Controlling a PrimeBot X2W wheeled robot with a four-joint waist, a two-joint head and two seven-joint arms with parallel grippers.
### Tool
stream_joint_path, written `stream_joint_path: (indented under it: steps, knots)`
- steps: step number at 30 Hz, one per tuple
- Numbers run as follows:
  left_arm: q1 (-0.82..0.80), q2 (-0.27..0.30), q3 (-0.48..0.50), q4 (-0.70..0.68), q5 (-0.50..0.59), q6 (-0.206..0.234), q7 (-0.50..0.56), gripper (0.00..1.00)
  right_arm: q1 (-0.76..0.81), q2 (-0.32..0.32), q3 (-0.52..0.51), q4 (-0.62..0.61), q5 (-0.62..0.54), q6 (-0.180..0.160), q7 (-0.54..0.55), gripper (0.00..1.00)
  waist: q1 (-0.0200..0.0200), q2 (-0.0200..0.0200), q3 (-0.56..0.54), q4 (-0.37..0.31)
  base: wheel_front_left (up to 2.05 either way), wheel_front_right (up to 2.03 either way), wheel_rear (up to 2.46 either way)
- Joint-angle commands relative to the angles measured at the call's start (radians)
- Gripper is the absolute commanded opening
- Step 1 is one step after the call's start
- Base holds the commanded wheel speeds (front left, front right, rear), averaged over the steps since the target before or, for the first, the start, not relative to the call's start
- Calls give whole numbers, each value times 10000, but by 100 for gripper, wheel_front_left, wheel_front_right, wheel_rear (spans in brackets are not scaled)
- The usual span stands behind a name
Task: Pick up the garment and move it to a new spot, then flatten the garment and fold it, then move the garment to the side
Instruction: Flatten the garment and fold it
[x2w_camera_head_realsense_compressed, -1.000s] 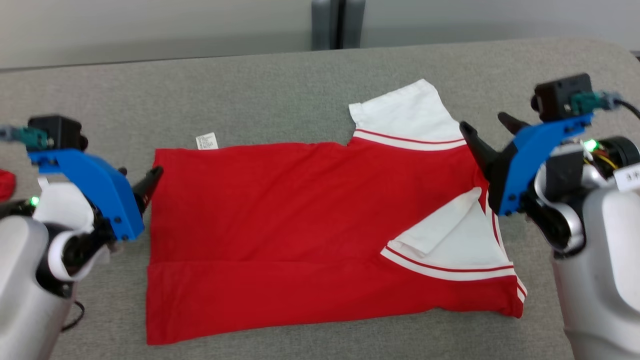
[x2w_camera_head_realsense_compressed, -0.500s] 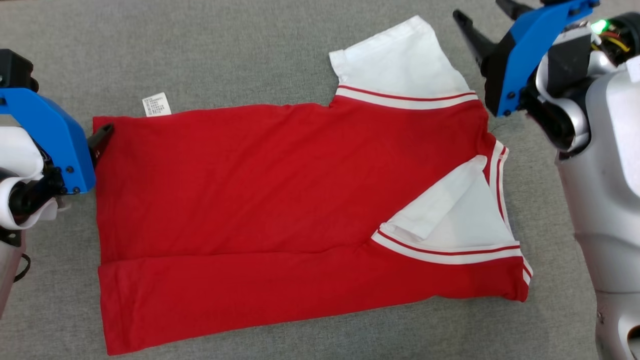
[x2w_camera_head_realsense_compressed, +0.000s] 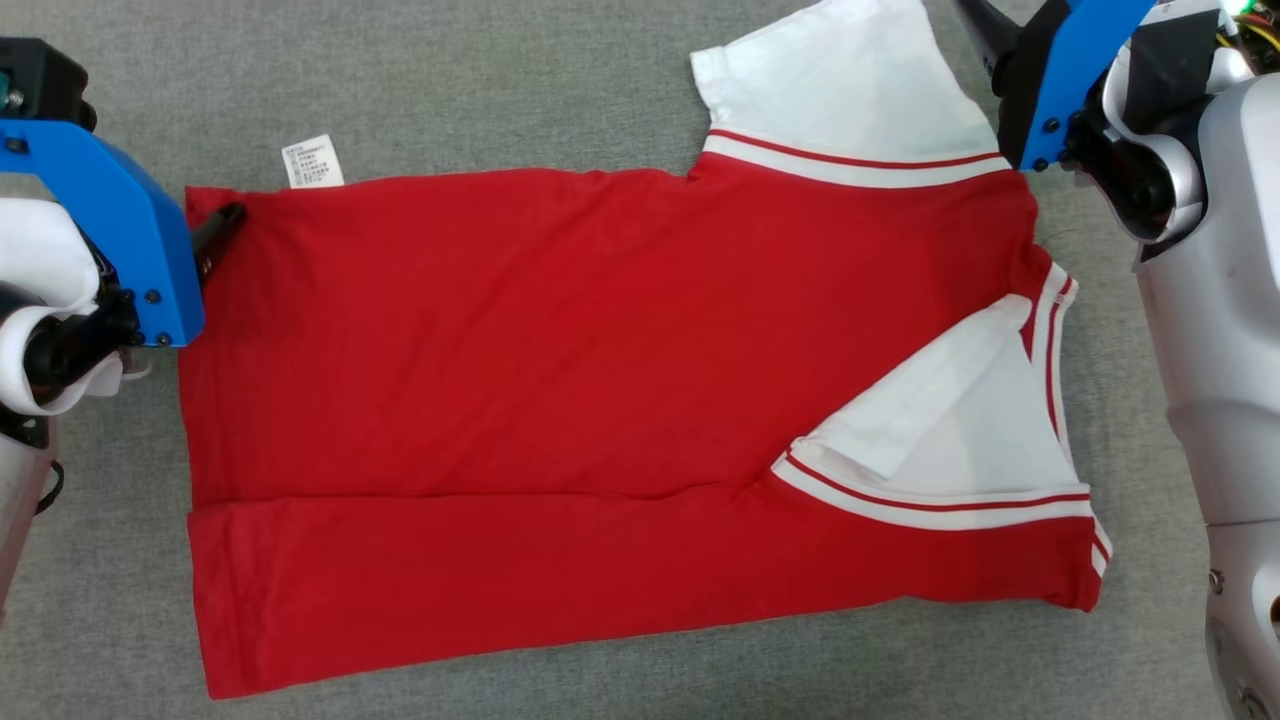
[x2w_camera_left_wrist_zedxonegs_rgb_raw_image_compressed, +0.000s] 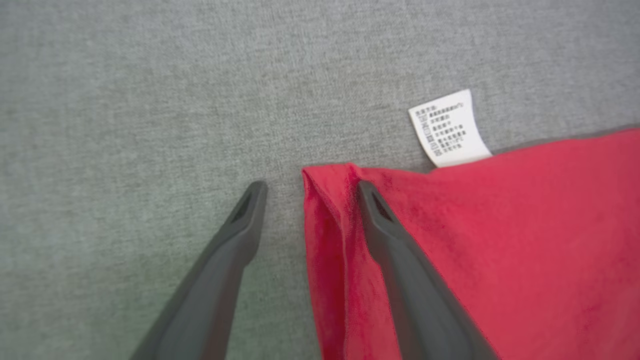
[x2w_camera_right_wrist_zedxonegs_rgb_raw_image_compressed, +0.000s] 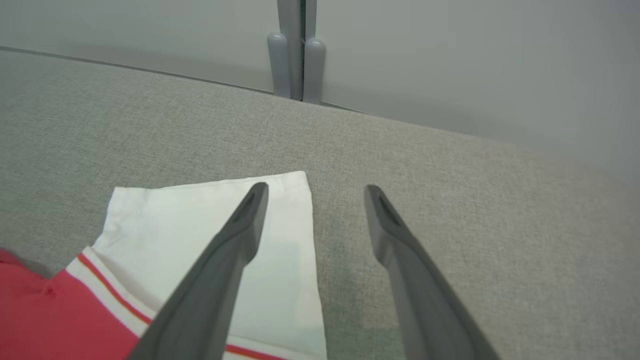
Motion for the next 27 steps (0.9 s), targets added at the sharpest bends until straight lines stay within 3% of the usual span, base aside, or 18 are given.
stream_joint_path:
  steps: [1, 12, 20, 21, 23, 27]
  knots:
    - [286, -212, -307, 156, -76, -104, 257, 0, -182, -1, -106, 262, -6, 2, 46, 100, 1, -1, 134, 128, 0, 0, 0]
    - [177, -549, -660, -236, 76, -579, -163, 0, -1308, 50, -1161, 1955, -762, 2, 1046, 100, 1, -1, 605, 969, 0, 0, 0]
    - [94, -950, -940, -307, 134, -832, -491, 0, -1324, 67, -1202, 2725, -1282, 3, 1592, 100, 1, -1, 744, 1368, 0, 0, 0]
    - [73, -988, -959, -286, 109, -870, -512, 0, -1267, 113, -1138, 2794, -1243, 3, 1651, 79, 1, -1, 754, 1381, 0, 0, 0]
    - [10, -1027, -951, -288, 139, -914, -680, 0, -1244, 108, -1058, 2781, -1183, 3, 1517, 0, 1, -1, 789, 1394, 0, 0, 0]
    - [-65, -1016, -688, -208, 232, -852, -1250, 0, -1209, 45, -1023, 2513, -1068, 2, 820, 0, 1, -1, 757, 1316, 0, 0, 0]
